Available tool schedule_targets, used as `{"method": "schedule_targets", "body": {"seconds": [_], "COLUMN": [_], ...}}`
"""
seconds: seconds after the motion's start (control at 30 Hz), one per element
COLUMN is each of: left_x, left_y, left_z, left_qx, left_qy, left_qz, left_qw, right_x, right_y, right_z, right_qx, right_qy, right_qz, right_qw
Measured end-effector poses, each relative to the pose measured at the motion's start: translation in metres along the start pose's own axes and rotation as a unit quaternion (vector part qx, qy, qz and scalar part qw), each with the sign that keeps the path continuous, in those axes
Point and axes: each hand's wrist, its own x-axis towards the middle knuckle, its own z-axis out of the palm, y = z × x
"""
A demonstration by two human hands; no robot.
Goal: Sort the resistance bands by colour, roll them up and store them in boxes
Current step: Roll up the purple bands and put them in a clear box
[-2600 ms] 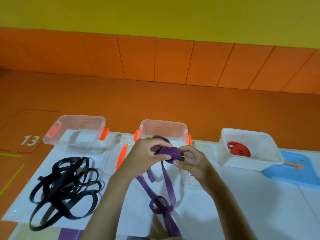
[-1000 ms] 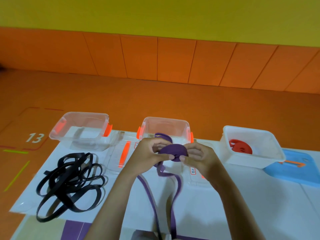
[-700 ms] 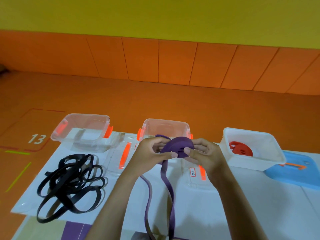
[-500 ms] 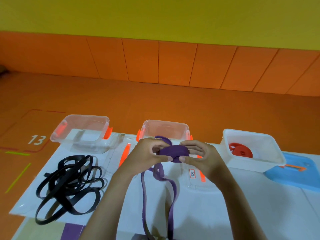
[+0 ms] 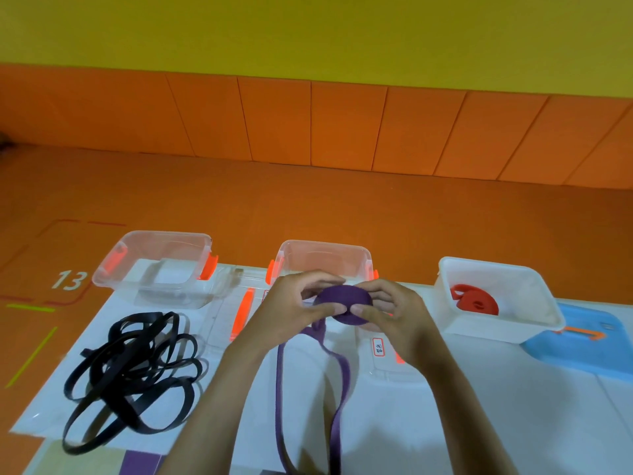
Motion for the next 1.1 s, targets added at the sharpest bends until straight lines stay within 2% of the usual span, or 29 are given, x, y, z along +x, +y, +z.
{"method": "schedule_targets", "body": {"seconds": [0.07, 0.1, 0.17, 0.23, 0.33, 0.43, 0.53, 0.57, 0.67, 0.73, 0.87, 0.93, 1.0, 1.1], "left_x": [-0.002, -0.003, -0.004, -0.004, -0.002, -0.004, -0.004, -0.004, 0.000, 0.003, 0.001, -0.002, -0.004, -0.004], "left_y": [0.000, -0.001, -0.001, -0.002, -0.006, -0.009, -0.008, -0.007, -0.006, -0.005, 0.001, 0.003, 0.001, -0.001], "left_z": [-0.004, -0.007, -0.012, -0.014, -0.015, -0.010, -0.009, -0.011, -0.017, -0.016, -0.012, -0.017, -0.022, -0.019], "left_qx": [-0.043, -0.053, -0.054, -0.040, -0.016, -0.035, -0.064, -0.059, 0.024, 0.061, -0.014, -0.026, 0.014, 0.093], "left_qy": [0.024, 0.026, 0.011, -0.003, -0.013, 0.018, 0.034, 0.027, -0.018, -0.030, 0.001, 0.008, -0.015, -0.044], "left_qz": [-0.004, -0.008, -0.012, -0.013, -0.019, -0.023, -0.025, -0.027, -0.019, -0.010, -0.005, -0.005, -0.004, -0.008], "left_qw": [0.999, 0.998, 0.998, 0.999, 1.000, 0.999, 0.997, 0.998, 0.999, 0.998, 1.000, 1.000, 1.000, 0.995], "right_x": [-0.001, -0.001, -0.002, -0.001, 0.003, 0.006, 0.007, 0.007, 0.009, 0.013, 0.012, 0.009, 0.008, 0.011], "right_y": [0.000, 0.000, 0.003, 0.005, 0.005, 0.008, 0.014, 0.016, 0.012, 0.008, 0.010, 0.014, 0.017, 0.015], "right_z": [-0.001, -0.002, -0.002, -0.004, -0.005, -0.003, 0.001, 0.003, 0.005, 0.002, -0.003, -0.002, 0.000, 0.004], "right_qx": [0.122, 0.146, 0.107, -0.001, -0.081, -0.038, 0.080, 0.087, -0.018, -0.034, 0.075, 0.123, 0.084, -0.059], "right_qy": [0.007, 0.006, -0.016, -0.042, -0.032, 0.003, 0.004, -0.009, -0.051, -0.058, -0.032, -0.043, -0.071, -0.075], "right_qz": [0.018, 0.020, 0.019, 0.012, -0.006, -0.016, 0.011, 0.024, 0.017, 0.010, -0.006, 0.007, 0.018, -0.004], "right_qw": [0.992, 0.989, 0.994, 0.999, 0.996, 0.999, 0.997, 0.996, 0.998, 0.998, 0.997, 0.992, 0.994, 0.995]}}
